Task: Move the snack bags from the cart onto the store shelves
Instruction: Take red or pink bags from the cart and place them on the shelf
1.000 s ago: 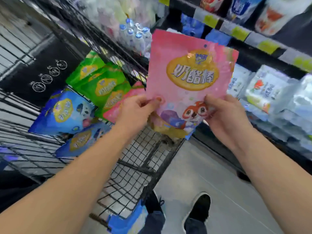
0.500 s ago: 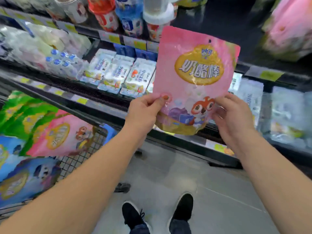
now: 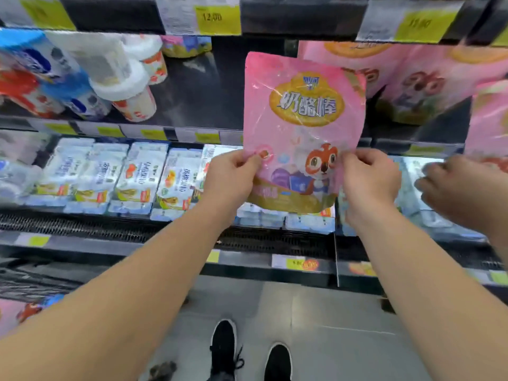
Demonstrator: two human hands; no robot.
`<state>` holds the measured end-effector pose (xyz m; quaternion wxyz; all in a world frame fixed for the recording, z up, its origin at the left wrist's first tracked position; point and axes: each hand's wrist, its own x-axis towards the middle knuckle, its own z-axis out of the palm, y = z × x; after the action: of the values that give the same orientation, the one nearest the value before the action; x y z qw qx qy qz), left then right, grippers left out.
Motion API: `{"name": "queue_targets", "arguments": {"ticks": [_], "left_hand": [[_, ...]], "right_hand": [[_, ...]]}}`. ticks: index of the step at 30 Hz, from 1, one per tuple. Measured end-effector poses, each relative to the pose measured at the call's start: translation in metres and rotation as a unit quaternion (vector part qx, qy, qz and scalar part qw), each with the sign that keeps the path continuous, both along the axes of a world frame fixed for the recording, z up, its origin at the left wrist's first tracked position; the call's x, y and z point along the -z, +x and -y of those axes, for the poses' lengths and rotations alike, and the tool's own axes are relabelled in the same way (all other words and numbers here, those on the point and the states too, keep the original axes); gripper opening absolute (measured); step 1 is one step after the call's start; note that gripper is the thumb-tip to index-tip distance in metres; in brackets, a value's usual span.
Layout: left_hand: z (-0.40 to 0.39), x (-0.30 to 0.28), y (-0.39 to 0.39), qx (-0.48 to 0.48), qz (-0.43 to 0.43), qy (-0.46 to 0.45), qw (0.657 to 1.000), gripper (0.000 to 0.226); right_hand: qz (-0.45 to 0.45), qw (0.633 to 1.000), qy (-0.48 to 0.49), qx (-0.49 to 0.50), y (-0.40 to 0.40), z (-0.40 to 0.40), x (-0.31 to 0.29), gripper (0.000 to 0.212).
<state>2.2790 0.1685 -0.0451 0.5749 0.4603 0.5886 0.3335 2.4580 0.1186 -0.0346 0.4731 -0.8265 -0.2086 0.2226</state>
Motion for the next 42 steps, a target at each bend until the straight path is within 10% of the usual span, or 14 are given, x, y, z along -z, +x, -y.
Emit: {"name": "queue_targets", "arguments": {"ticks": [15,27,42], "left_hand": [[-0.091,-0.024,0.069,0.099,-0.158,0.203,0.961,0.033],[-0.081,-0.007,0.074,0.078,-0.064,0.130,0.986,0.035],[-0.069,0.007,0.083,0.226,0.025,0.092,0.969,0.054]], "right_hand": [[-0.042,0.985,0.123,0.109,0.046,-0.077,-0.021,0.011],[-0.058,0.986,0.156,0.025,0.028,-0.055,-0.009,0.062],[-0.020,0.996,0.042,-0.072,0.027,-0.050,0.013,0.066]]}}
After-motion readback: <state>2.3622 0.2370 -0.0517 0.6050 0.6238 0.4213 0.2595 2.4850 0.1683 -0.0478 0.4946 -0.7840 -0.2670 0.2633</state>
